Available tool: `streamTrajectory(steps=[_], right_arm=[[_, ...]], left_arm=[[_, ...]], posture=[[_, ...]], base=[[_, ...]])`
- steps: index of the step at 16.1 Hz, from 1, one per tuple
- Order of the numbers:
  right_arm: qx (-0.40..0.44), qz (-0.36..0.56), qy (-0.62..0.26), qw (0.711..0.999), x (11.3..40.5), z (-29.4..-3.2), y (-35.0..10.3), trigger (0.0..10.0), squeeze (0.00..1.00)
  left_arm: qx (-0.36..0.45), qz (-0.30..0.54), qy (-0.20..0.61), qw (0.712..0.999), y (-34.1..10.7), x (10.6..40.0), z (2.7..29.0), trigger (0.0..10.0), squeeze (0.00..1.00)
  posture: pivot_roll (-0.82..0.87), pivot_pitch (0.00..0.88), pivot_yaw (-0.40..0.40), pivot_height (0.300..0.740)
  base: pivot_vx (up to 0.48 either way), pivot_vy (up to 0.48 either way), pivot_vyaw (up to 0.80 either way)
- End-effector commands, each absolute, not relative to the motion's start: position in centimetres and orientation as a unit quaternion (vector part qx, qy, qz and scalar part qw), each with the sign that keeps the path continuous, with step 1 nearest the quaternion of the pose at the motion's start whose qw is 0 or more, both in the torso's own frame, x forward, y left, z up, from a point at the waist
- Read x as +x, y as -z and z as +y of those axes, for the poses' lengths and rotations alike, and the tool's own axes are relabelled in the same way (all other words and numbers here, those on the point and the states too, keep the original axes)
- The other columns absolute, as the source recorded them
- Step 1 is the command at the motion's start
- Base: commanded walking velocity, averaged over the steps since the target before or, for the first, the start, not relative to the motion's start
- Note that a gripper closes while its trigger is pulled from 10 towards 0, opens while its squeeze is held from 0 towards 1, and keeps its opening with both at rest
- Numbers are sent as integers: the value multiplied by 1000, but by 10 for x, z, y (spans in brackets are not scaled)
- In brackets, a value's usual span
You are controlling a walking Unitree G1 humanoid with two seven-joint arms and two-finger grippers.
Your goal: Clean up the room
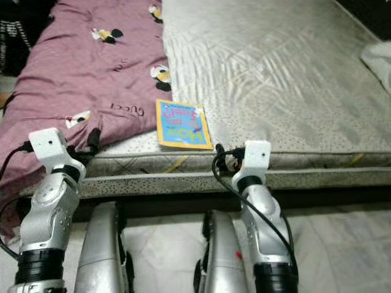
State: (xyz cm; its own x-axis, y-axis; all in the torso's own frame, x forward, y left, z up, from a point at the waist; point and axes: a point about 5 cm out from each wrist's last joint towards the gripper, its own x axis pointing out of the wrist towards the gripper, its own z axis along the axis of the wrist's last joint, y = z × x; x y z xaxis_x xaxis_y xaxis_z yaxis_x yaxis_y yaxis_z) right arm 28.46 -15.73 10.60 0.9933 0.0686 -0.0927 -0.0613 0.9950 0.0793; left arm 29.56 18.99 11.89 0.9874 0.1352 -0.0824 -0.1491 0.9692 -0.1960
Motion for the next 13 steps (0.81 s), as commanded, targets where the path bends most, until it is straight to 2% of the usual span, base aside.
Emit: streamTrajectory(steps=[1, 7, 13], right_arm=[[35, 48, -22, 998, 283, -163, -107, 10000, 0], [36, 52, -17, 998, 282, -164, -105, 10000, 0], [32, 53, -16, 998, 281, -165, -105, 10000, 0]], left_arm=[[-107, 35, -62, 992, -120, 299, 185, 10000, 0], [-115, 20, -38, 992, -126, 308, 181, 10000, 0], [-113, 25, -31, 993, -123, 306, 177, 10000, 0]], posture=[[-1, 141, -97, 529], [-8, 146, -94, 529], [-11, 147, -95, 529]], base=[[0, 0, 0], [0, 0, 0], [266, 0, 0]])
